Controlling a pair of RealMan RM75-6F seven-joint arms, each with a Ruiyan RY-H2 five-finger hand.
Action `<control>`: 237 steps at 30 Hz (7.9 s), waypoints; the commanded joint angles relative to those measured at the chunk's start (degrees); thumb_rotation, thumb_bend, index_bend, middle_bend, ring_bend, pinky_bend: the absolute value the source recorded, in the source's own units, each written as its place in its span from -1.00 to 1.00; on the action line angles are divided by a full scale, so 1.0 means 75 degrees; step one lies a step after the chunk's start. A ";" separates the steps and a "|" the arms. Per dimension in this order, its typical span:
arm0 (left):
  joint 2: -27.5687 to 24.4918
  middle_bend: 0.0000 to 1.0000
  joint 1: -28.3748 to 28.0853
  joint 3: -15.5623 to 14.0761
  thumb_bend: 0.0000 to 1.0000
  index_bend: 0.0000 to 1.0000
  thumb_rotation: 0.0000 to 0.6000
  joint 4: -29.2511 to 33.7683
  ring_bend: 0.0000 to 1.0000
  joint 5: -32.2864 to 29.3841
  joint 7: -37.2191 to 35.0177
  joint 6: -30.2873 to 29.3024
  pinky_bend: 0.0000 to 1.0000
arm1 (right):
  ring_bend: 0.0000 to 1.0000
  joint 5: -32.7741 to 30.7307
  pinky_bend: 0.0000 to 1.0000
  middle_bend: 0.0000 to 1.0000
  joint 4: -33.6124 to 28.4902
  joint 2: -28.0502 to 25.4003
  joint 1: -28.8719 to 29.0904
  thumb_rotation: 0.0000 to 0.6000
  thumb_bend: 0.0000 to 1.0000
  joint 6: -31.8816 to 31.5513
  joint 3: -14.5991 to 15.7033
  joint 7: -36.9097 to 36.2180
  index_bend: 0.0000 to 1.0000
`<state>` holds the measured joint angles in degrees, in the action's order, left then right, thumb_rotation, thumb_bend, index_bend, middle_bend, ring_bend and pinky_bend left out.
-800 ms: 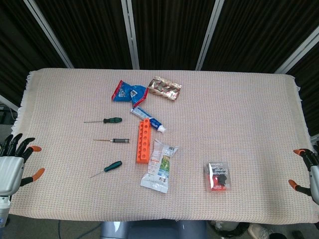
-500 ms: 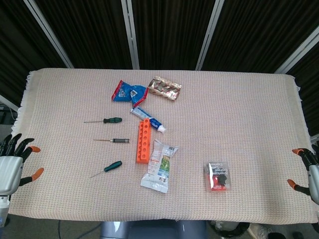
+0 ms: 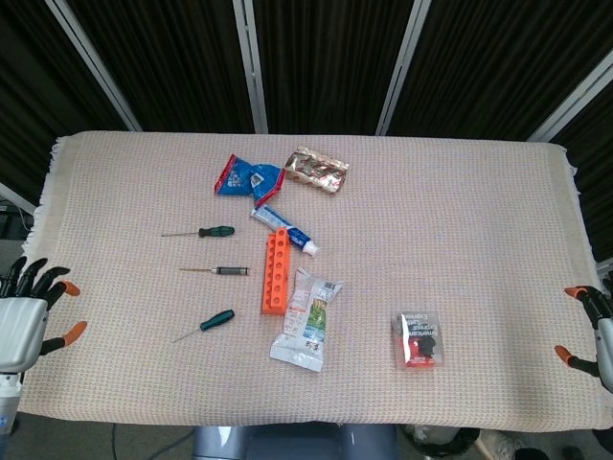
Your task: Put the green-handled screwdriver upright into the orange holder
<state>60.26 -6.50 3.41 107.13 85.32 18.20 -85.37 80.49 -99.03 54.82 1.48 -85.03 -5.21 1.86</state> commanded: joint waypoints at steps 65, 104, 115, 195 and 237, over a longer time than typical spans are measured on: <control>0.5723 -0.89 -0.6810 0.1706 -0.18 -0.17 0.88 -0.7543 -1.00 -0.6784 0.2195 0.5462 -1.00 | -0.89 -0.0451 -0.56 -0.60 -0.0381 -0.0252 -0.0378 1.00 -1.00 -0.0387 -0.0038 0.0346 -0.55; 0.6905 -0.89 -0.7032 0.2085 -0.28 -0.05 0.88 -0.9312 -1.00 -0.6472 0.2101 0.6003 -1.00 | -0.93 -0.0650 -0.56 -0.60 -0.0461 -0.0273 -0.0493 1.00 -1.00 -0.0489 -0.0120 0.0482 -0.55; 0.6537 -0.82 -0.6910 0.2674 0.10 0.18 0.88 -0.8579 -1.00 -0.6416 0.1289 0.5971 -0.99 | -0.93 -0.0649 -0.56 -0.60 -0.0427 -0.0269 -0.0516 1.00 -1.00 -0.0499 -0.0135 0.0411 -0.55; 0.4030 -0.75 -0.5783 0.4028 0.17 0.23 0.87 -0.2967 -1.00 -0.5241 -0.6283 0.6091 -0.93 | -0.94 -0.0549 -0.56 -0.60 -0.0221 -0.0307 -0.0594 1.00 -1.00 -0.0504 -0.0173 0.0050 -0.55; 0.4060 -0.76 -0.5175 0.3114 0.17 0.20 0.58 -0.2756 -1.00 -0.3802 -0.6863 0.5757 -0.95 | -0.94 -0.0590 -0.56 -0.60 -0.0059 -0.0280 -0.0687 1.00 -1.00 -0.0512 -0.0158 -0.0173 -0.55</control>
<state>90.67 -45.65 26.93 86.55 56.40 -32.80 -41.97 76.08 -99.47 52.71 -3.67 -88.86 -6.39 0.56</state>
